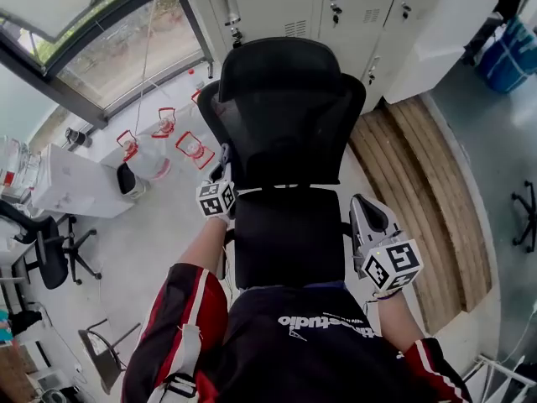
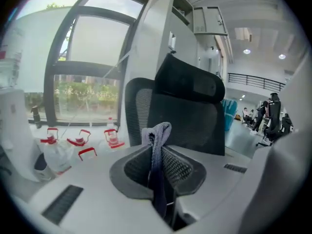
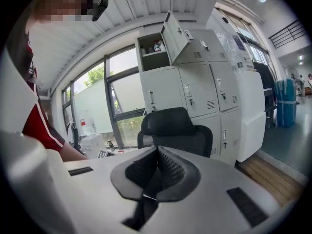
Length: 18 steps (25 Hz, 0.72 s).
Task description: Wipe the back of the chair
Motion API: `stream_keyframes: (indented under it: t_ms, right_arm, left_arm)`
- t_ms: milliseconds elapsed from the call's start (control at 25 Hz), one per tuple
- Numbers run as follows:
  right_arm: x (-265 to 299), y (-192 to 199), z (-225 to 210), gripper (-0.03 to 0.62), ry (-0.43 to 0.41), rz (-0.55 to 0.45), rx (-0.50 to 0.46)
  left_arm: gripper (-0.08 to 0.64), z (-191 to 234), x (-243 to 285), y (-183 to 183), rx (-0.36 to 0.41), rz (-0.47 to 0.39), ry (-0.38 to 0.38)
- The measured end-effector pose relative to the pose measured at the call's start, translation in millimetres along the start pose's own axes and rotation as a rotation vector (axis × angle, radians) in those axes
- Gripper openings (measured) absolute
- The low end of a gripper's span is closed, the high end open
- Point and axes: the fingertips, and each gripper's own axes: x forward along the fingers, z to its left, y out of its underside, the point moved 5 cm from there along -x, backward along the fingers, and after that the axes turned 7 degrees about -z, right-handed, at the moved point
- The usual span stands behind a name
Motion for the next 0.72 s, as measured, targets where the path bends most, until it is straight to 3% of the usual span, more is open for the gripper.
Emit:
stream_keyframes:
  t_ms: [320,720]
  right_arm:
    - [16.4,12.3,12.1,0.014,-0.009,0.064,-0.025]
    - [9.4,32.7,-6.7,0.014,0.046,0.095,-0.001]
  left_arm:
    - [0.057,59.2,-0.3,32.0,-0.016,0.047,-0.098]
    - [0.057,44.1,44.8,58.8,0.017,0.103,-0.065]
